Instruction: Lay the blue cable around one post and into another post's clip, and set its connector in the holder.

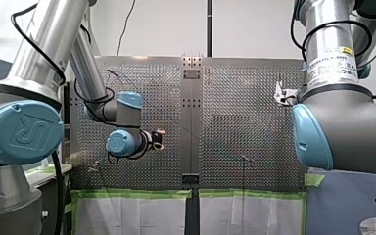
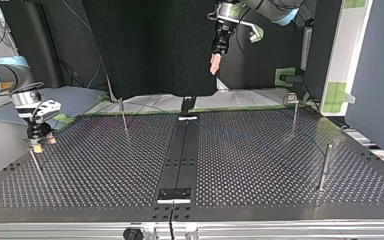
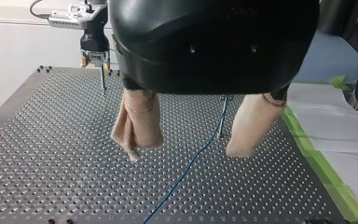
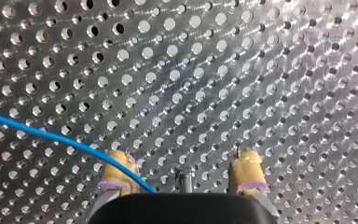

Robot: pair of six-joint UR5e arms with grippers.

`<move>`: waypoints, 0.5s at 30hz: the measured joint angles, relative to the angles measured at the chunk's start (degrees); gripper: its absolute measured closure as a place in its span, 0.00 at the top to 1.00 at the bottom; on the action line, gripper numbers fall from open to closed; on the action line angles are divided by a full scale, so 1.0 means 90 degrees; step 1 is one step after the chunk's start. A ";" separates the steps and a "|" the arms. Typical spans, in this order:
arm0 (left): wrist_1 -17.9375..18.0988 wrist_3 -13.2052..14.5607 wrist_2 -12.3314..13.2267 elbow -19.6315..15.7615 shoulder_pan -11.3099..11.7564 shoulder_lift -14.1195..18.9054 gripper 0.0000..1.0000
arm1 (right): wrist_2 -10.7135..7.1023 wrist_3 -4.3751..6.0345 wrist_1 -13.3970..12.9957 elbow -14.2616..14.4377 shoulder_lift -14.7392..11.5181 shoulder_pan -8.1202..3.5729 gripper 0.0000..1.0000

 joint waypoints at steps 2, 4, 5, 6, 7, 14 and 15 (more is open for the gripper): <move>0.0000 0.0000 0.0000 -0.0004 0.0000 0.0000 1.00 | 0.0001 0.0003 0.0004 0.0000 0.0000 -0.0012 1.00; 0.0005 0.0000 0.0000 -0.0010 0.0004 0.0000 1.00 | 0.0004 0.0004 0.0006 -0.0001 -0.0001 -0.0019 1.00; 0.0008 -0.0001 0.0000 -0.0012 0.0006 0.0000 1.00 | 0.0005 0.0004 0.0006 0.0000 -0.0001 -0.0021 1.00; 0.0011 0.0000 0.0000 -0.0014 0.0009 0.0000 1.00 | 0.0007 0.0005 0.0006 -0.0001 0.0000 -0.0021 1.00; 0.0015 -0.0001 0.0000 -0.0016 0.0012 0.0000 1.00 | 0.0008 0.0005 0.0006 0.0000 0.0000 -0.0022 1.00; 0.0019 -0.0002 0.0031 -0.0025 0.0018 0.0000 1.00 | 0.0015 0.0010 0.0007 -0.0002 0.0001 -0.0022 1.00; 0.0019 -0.0002 0.0034 -0.0026 0.0018 0.0000 1.00 | 0.0015 0.0009 0.0007 -0.0002 0.0001 -0.0023 1.00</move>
